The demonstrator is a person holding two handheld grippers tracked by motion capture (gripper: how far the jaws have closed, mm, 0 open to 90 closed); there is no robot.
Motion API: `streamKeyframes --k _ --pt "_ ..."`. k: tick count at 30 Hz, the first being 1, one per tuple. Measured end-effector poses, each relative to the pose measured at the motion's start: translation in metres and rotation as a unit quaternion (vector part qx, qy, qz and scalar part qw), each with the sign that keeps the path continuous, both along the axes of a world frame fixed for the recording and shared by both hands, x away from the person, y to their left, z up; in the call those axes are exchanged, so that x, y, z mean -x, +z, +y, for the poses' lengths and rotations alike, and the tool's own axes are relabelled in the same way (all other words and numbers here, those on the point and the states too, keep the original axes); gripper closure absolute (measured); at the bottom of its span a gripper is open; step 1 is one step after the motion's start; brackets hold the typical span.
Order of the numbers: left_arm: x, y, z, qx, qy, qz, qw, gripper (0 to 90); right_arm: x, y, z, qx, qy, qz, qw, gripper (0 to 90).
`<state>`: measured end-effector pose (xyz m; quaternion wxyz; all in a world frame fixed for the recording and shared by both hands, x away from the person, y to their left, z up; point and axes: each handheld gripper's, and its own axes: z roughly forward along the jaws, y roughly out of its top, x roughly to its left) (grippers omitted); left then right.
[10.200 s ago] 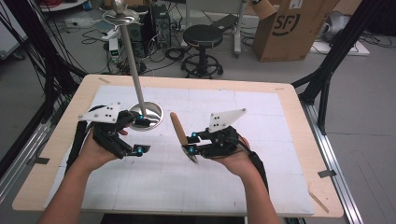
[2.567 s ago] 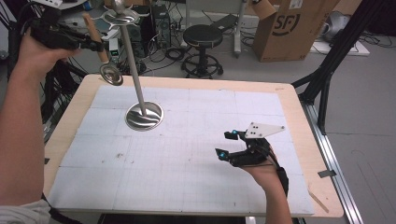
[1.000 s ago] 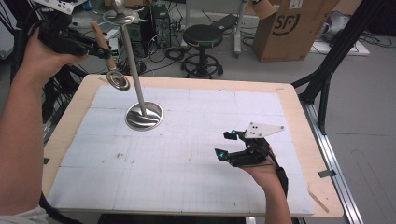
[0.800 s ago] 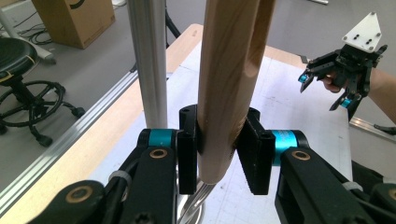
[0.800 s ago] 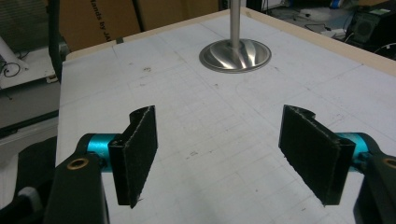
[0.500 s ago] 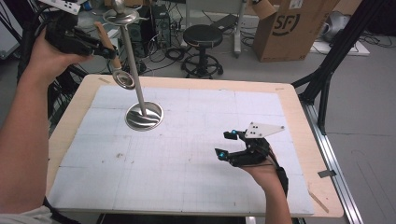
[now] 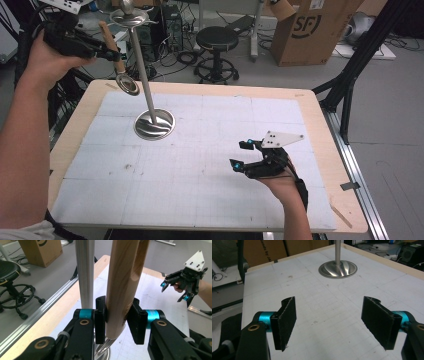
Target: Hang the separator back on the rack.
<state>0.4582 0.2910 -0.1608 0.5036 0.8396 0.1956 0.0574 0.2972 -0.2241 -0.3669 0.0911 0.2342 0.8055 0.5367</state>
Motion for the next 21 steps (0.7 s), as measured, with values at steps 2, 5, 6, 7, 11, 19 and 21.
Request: streamKeyframes --k 2,5,6,7,11,19,21 --pt "-0.0006 -0.0008 -0.0005 0.003 0.0 0.007 1.0 69.6 0.0001 0.0 -0.0001 0.0 0.0 0.0 1.0 27.3" --pt "-0.0008 -0.001 -0.0004 0.002 0.002 0.007 1.0 69.0 0.0004 0.0003 -0.001 -0.002 -0.001 -0.001 1.0 27.4" --pt "-0.0012 -0.0011 -0.0001 0.003 0.003 0.005 1.0 68.7 0.0008 0.0005 -0.0012 -0.002 -0.002 0.001 1.0 27.4" --pt "-0.0011 -0.0009 0.0 0.003 0.006 0.004 1.0 68.3 0.0006 0.0004 -0.0012 -0.003 -0.002 0.0 1.0 27.3" --pt "-0.0018 -0.0007 0.0018 0.006 0.01 0.001 0.9999 63.5 0.0 -0.0002 -0.0001 0.001 0.0 0.001 1.0 27.4" --pt "-0.0016 -0.0023 0.0022 0.002 0.026 -0.001 0.9997 51.9 -0.0001 -0.0003 0.0002 0.0 0.0 0.001 1.0 27.3" --pt "-0.0003 -0.0013 0.0045 0.001 0.033 -0.005 0.9994 47.9 -0.0003 -0.0004 0.0004 0.001 0.001 -0.001 1.0 27.3"
